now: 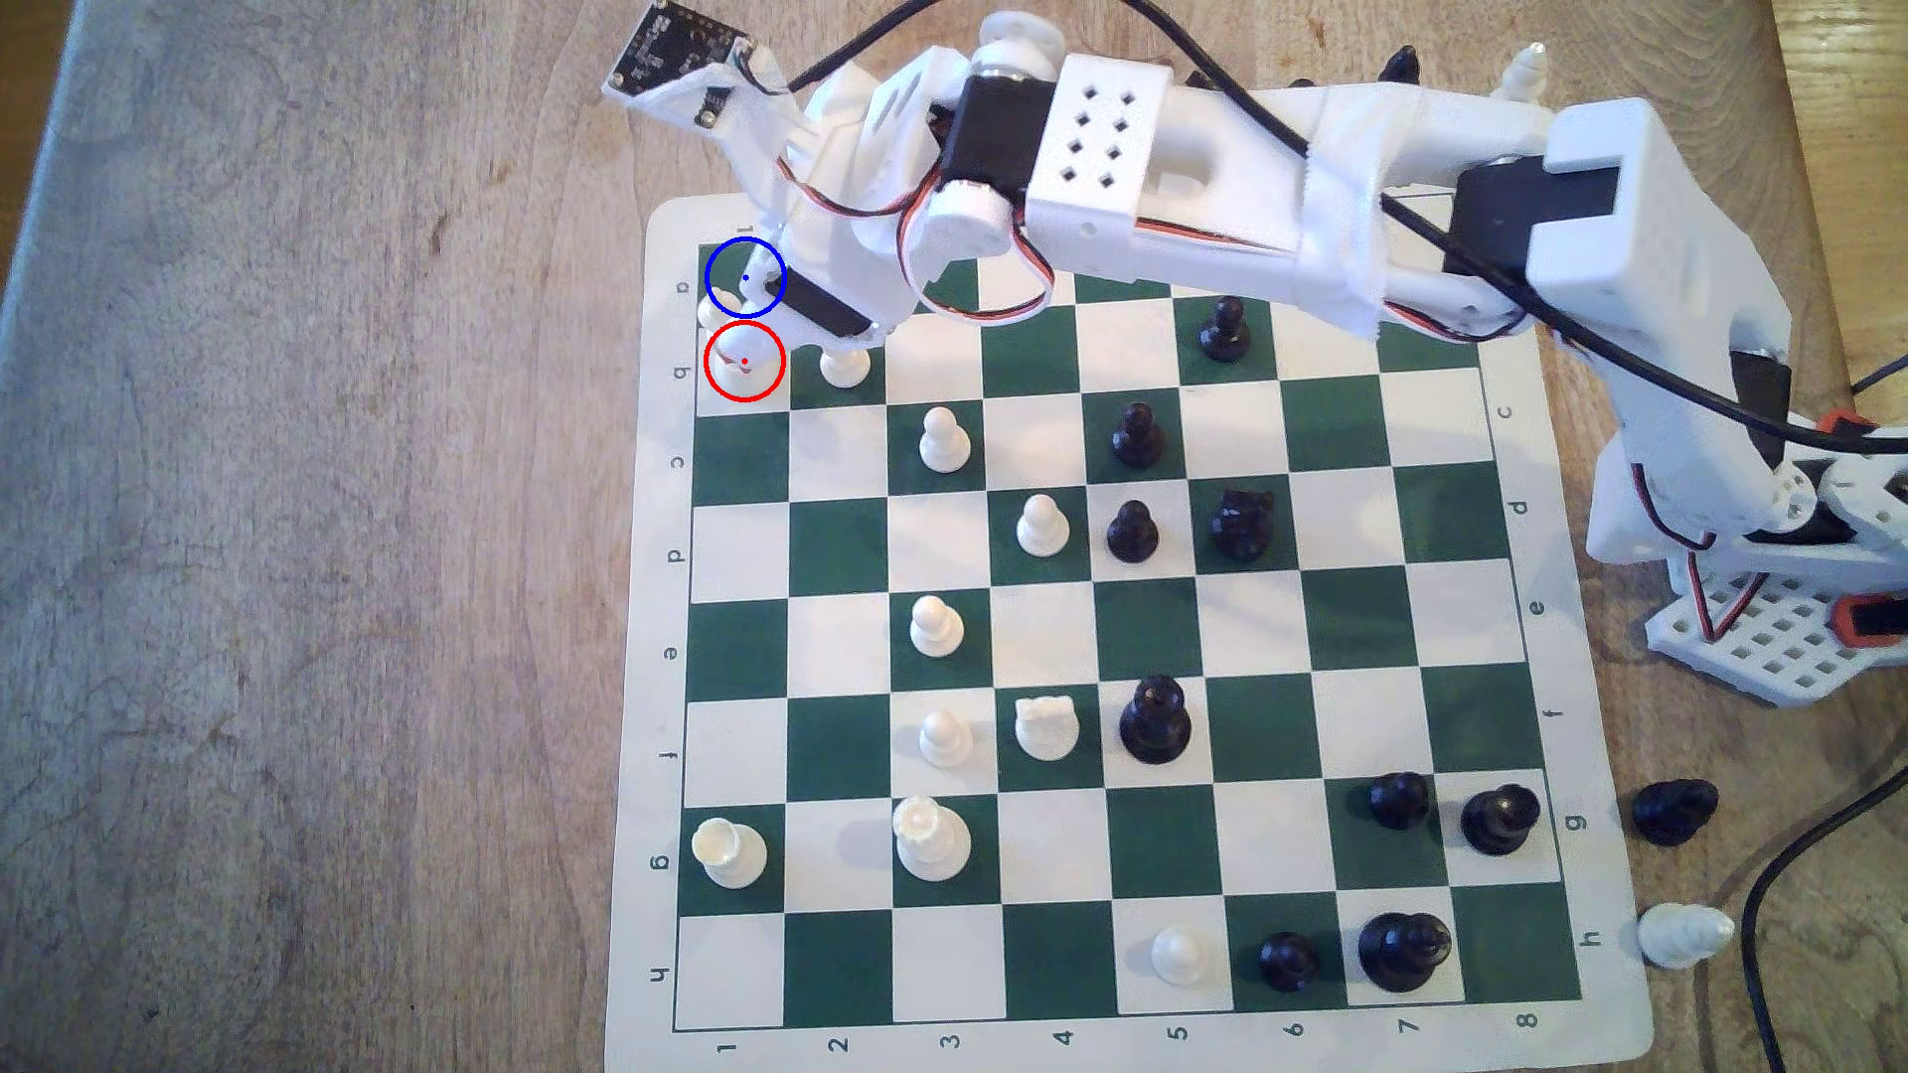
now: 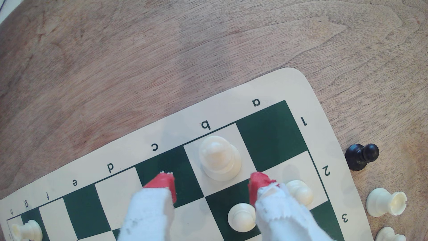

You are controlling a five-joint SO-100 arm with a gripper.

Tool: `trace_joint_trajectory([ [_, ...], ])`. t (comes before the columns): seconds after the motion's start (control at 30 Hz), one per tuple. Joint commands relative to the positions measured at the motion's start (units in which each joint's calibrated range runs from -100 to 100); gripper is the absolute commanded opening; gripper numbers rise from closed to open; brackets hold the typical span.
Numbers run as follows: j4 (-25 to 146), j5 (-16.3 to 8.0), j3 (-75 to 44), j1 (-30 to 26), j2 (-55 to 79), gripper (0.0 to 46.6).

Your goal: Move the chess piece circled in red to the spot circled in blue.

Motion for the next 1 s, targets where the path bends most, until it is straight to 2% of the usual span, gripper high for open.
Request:
trace_joint_trajectory([
  [0.0, -0.6, 0.0, -7.7, -0.5, -1.0, 17.6],
  [0.53, -0.8, 0.2, -13.6, -0.5, 5.6, 16.4],
  [0.97, -4.3, 0.2, -13.8, -0.3, 7.7, 14.8],
])
